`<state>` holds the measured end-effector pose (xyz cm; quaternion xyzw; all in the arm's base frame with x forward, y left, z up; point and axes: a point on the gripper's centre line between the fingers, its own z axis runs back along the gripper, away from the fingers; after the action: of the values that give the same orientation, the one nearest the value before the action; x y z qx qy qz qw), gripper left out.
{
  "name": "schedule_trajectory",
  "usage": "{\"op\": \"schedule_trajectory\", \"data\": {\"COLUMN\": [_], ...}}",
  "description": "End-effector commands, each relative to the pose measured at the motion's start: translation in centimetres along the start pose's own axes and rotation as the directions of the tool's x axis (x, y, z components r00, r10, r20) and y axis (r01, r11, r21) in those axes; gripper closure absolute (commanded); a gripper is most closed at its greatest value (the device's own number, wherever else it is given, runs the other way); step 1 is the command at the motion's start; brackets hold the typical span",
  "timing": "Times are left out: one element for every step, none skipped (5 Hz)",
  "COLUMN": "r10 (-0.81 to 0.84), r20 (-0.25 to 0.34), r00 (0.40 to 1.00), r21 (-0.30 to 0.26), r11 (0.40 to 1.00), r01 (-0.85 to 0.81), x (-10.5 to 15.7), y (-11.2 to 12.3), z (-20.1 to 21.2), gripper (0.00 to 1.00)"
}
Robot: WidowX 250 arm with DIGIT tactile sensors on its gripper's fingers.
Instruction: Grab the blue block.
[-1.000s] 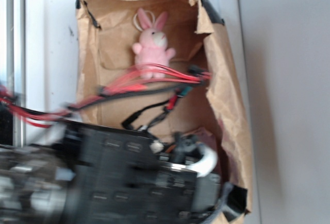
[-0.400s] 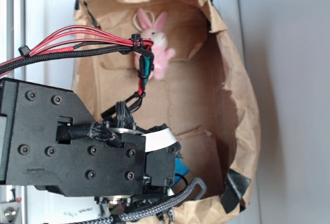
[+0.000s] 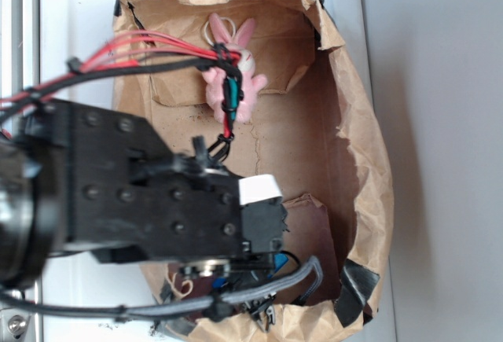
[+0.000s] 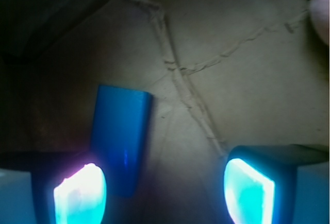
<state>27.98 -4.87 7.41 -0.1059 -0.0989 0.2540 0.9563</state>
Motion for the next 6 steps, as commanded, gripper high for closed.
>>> {"op": "schedule_trajectory", "data": {"r10": [-0.045, -0.055, -0.038, -0.044, -0.047, -0.049], "r20": [0.027, 0.026, 0.028, 0.025, 0.020, 0.009], "r00": [0.999, 0.998, 0.999, 0.999, 0.999, 0.999], "r21": [-0.009, -0.019, -0.002, 0.044, 0.069, 0.105], "r11": [0.999, 0.998, 0.999, 0.998, 0.997, 0.993], "r01": [0.046, 0.055, 0.038, 0.043, 0.045, 0.048], "x": [0.5, 0.0, -0.3, -0.9, -1.2, -1.0], "y": [-2.8, -3.9, -4.5, -4.5, -4.2, -3.6], "z": [-1.0, -0.9, -1.7, -3.2, -4.6, -5.7], "gripper": [0.00, 0.00, 0.00, 0.00, 0.00, 0.00]}}
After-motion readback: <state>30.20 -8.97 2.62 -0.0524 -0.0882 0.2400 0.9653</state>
